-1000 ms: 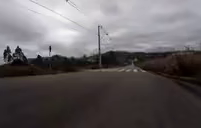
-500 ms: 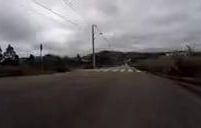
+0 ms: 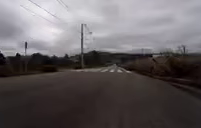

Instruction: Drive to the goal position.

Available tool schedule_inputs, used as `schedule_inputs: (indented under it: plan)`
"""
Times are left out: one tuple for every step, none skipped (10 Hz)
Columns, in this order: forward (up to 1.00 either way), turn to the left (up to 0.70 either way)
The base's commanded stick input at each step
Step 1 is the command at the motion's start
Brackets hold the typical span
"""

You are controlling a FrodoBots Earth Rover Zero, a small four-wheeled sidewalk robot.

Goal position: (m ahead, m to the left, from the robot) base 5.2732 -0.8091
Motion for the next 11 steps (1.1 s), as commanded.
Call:
schedule_inputs:
  plan:
    - [0.70, 0.00]
    - [0.70, 0.00]
    - [0.70, 0.00]
    - [0.70, 0.00]
    - [0.70, 0.00]
    - [0.70, -0.03]
    - [0.70, -0.14]
    - [0.70, -0.14]
    - [0.70, -0.14]
    - [0.70, 0.00]
    - [0.70, 0.00]
